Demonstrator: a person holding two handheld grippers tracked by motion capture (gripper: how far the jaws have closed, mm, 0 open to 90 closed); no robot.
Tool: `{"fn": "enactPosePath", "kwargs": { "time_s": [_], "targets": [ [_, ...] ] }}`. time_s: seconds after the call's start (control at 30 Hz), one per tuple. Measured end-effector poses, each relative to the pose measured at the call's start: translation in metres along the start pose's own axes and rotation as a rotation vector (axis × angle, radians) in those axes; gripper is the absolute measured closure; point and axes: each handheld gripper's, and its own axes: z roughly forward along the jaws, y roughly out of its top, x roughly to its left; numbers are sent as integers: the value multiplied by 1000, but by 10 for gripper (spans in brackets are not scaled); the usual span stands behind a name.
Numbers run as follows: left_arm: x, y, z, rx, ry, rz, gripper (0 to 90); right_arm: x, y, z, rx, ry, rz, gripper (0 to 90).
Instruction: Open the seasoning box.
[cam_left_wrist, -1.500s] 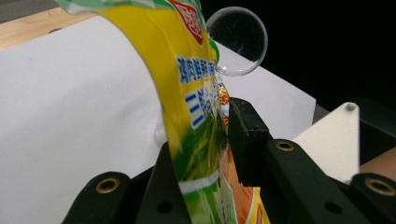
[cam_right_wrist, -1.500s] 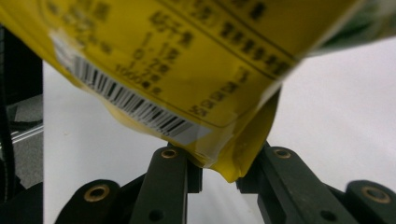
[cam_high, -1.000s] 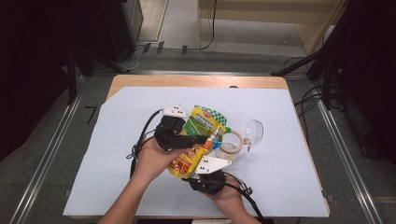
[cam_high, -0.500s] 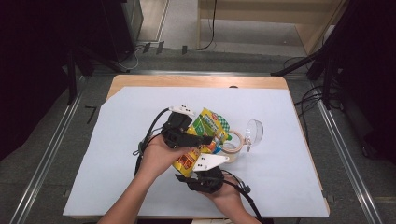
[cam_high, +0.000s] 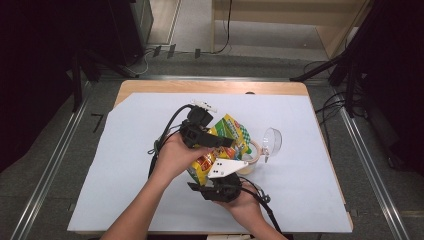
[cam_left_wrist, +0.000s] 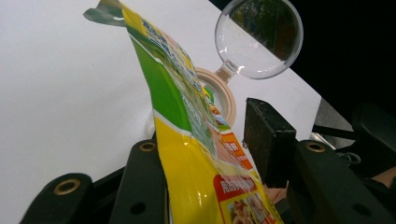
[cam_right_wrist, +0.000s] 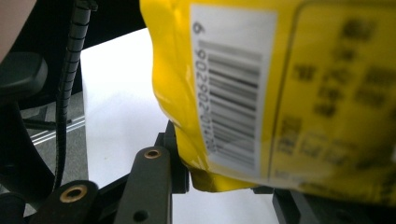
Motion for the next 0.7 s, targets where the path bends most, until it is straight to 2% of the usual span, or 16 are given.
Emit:
{"fn": "enactPosePath", "kwargs": {
  "time_s": [0.07, 0.23, 0.33, 0.47, 0.5, 0.57, 0.7],
  "targets": [
    [1, 2, -3, -5, -6, -1, 629, -1, 4, 1, 5, 17, 2, 674],
    [2, 2, -8, -35, -10, -4, 638, -2, 11, 2, 3, -1, -14, 638],
    [0, 3, -7, -32, -19, -2, 647, -3, 11, 4, 2, -7, -9, 639],
    [-3, 2, -5, -21, -13, 25, 689, -1, 10, 5, 4, -9, 6, 657],
    [-4, 2, -5, -24, -1, 39, 692, -1, 9, 4, -1, -7, 12, 660],
    [-6, 0, -4, -34, -6, 56, 685, -2, 9, 3, -14, 8, 48, 669],
    [-8, -1, -4, -40, -15, 60, 664, -3, 8, 0, -38, 16, 95, 677]
  ]
}}
